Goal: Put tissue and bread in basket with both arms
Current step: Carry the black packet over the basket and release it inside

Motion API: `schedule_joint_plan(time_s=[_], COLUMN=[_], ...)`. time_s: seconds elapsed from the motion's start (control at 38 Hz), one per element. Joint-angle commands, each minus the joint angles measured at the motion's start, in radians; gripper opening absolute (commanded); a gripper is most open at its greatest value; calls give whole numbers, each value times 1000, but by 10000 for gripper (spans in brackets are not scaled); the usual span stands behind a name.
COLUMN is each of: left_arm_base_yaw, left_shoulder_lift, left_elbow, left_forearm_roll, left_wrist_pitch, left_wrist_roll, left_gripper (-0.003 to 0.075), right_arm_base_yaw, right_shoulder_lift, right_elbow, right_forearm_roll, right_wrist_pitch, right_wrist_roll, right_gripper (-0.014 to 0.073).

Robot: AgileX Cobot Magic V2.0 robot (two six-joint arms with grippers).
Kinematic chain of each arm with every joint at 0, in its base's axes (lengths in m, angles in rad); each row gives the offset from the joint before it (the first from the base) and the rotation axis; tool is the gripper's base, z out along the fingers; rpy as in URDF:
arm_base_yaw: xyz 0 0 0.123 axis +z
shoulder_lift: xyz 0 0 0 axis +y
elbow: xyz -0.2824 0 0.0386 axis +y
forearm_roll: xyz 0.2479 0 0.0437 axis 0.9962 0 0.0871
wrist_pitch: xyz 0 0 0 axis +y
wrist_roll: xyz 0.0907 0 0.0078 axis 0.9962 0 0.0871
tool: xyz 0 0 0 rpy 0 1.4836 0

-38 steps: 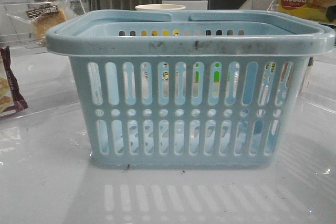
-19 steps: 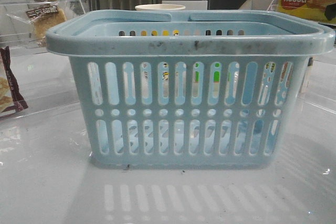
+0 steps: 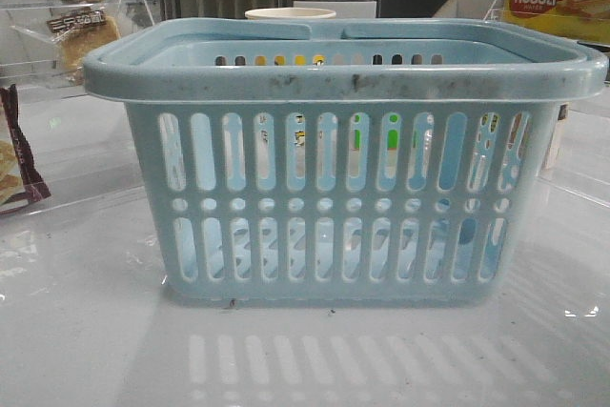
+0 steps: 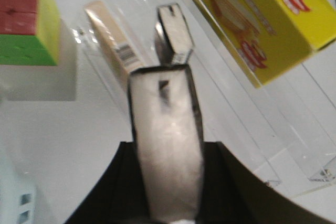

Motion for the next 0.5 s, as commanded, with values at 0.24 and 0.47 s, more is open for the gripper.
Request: schedule_joint_plan(time_s=[0.24, 0.47], left_arm_base_yaw=[-6, -6], left_shoulder_lift=[7, 7], left_elbow=[-27, -27], left_forearm_roll=[-12, -12], left_wrist_pitch=[-71, -71], left_wrist_roll=[-9, -9], left_gripper=[380, 380], right_arm_base_yaw=[248, 405], right_shoulder_lift=[-173, -172], right_elbow=[23, 150], right_forearm_roll=[22, 75], right_wrist_pitch=[-31, -83], right_wrist_roll=[-11, -11], right_gripper=[183, 183])
